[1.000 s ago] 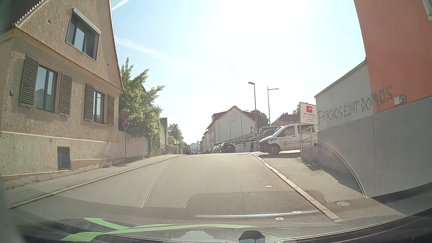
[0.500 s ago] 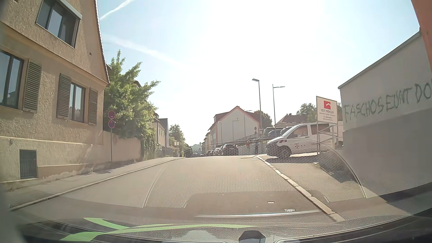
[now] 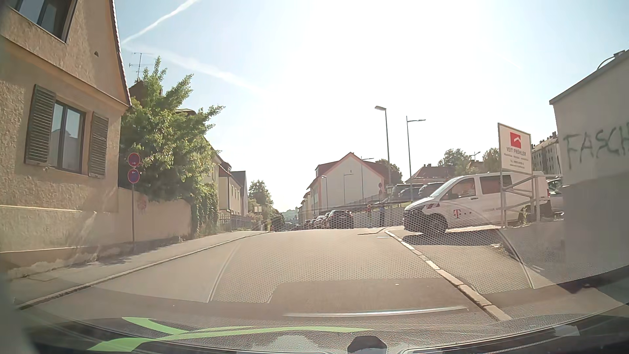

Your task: Follow the waypoints while adhering to traffic rules and regulations

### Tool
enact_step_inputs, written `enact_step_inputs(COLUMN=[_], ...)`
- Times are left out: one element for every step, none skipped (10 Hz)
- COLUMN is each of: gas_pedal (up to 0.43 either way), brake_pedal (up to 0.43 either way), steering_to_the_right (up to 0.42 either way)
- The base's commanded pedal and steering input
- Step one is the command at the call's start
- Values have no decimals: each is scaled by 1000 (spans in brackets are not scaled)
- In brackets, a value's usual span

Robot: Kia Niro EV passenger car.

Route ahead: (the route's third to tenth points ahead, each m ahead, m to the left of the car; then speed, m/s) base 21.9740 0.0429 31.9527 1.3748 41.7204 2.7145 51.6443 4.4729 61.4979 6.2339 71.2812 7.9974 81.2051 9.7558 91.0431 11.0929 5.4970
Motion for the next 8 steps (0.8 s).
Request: enact_step_inputs(gas_pedal=[157,157,150,118,118,118,118,118], brake_pedal=[0,0,0,0,0,0,0,0], steering_to_the_right=[-36,-36,-42,-47,-50,-50,-49,-49])
